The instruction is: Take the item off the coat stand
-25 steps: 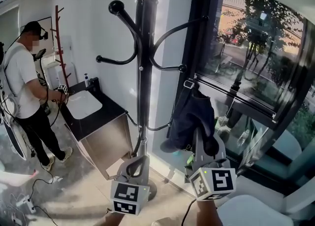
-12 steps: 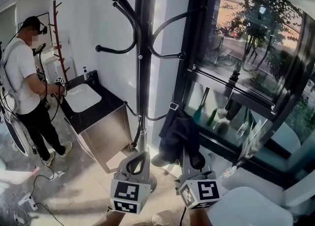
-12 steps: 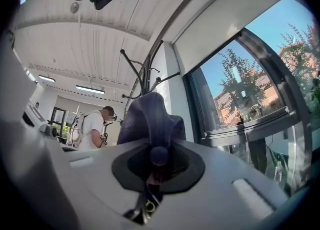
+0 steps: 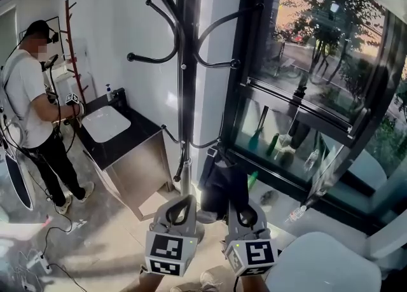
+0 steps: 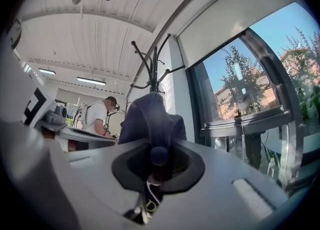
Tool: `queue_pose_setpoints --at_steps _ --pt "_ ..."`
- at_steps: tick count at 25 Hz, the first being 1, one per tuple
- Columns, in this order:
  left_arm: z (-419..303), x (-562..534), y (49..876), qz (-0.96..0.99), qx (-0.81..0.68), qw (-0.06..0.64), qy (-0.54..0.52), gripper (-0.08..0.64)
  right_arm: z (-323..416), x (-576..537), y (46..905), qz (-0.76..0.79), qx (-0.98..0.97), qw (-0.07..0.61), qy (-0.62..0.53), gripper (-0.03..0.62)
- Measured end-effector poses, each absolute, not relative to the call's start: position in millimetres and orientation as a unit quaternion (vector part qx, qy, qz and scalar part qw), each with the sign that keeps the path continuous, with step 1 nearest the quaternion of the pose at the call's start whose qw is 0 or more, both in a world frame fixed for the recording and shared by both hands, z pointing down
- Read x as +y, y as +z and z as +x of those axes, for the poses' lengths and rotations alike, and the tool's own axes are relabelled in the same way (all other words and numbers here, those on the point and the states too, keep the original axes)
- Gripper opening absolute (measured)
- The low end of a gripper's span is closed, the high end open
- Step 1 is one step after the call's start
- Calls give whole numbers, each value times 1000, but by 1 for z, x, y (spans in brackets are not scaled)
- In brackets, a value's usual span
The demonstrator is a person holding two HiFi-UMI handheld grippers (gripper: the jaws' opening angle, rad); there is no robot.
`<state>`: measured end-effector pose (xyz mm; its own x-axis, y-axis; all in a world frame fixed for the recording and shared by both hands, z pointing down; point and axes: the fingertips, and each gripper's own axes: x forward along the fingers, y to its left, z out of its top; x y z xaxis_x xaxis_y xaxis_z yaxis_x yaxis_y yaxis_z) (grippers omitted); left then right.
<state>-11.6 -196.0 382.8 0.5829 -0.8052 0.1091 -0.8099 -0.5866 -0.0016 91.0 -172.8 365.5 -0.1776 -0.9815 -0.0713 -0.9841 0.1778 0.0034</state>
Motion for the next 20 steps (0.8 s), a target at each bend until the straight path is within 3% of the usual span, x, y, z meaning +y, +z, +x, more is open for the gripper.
queue_pose_setpoints --at_steps 20 --pt "-48 -167 402 894 -441 38 63 3 53 -143 386 -652 758 12 9 14"
